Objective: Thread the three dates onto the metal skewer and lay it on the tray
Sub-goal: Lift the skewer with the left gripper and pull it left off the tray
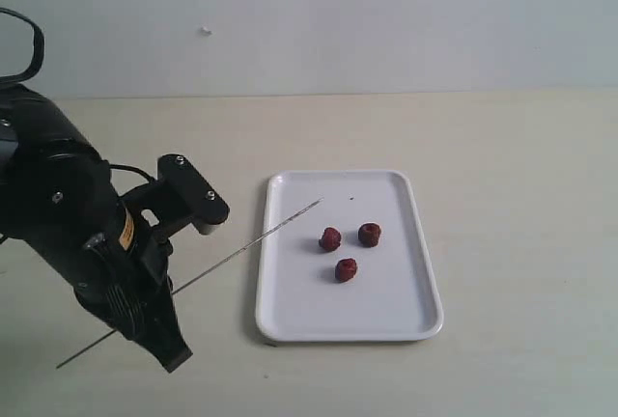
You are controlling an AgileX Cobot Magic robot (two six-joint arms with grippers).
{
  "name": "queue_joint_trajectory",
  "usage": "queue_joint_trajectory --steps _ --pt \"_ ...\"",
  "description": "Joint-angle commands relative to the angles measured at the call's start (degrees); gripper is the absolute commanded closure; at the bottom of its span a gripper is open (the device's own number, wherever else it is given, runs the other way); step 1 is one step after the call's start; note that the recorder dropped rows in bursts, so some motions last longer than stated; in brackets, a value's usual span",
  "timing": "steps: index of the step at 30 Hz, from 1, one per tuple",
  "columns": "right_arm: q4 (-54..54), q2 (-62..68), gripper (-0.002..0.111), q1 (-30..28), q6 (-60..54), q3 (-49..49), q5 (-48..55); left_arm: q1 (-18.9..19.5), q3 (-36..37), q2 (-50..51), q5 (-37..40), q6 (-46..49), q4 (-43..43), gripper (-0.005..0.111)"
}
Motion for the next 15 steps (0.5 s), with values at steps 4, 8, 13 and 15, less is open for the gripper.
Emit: queue_joint_trajectory --steps 4,8,13,15 --pt "-0.1 -0.3 0.108 -0.2 -0.1 0.3 -5.5 2.3 0.2 -0.6 -1.5 -2.4 -0.8 0.107" --pt "1.0 -0.3 0.108 -0.2 1.2 0.3 -18.6 6.3 0.2 -0.6 -1.8 -4.7 -1.3 0.107" --pt "7.0 -0.3 0.108 -0.2 8.6 0.3 -30.2 8.3 0.2 -0.6 -1.7 -4.2 -2.7 0.107" --pt "7.2 -0.3 0.108 -0.2 9.0 0.3 -33.5 8.3 0.2 -0.6 -1.9 -3.8 -2.7 0.107"
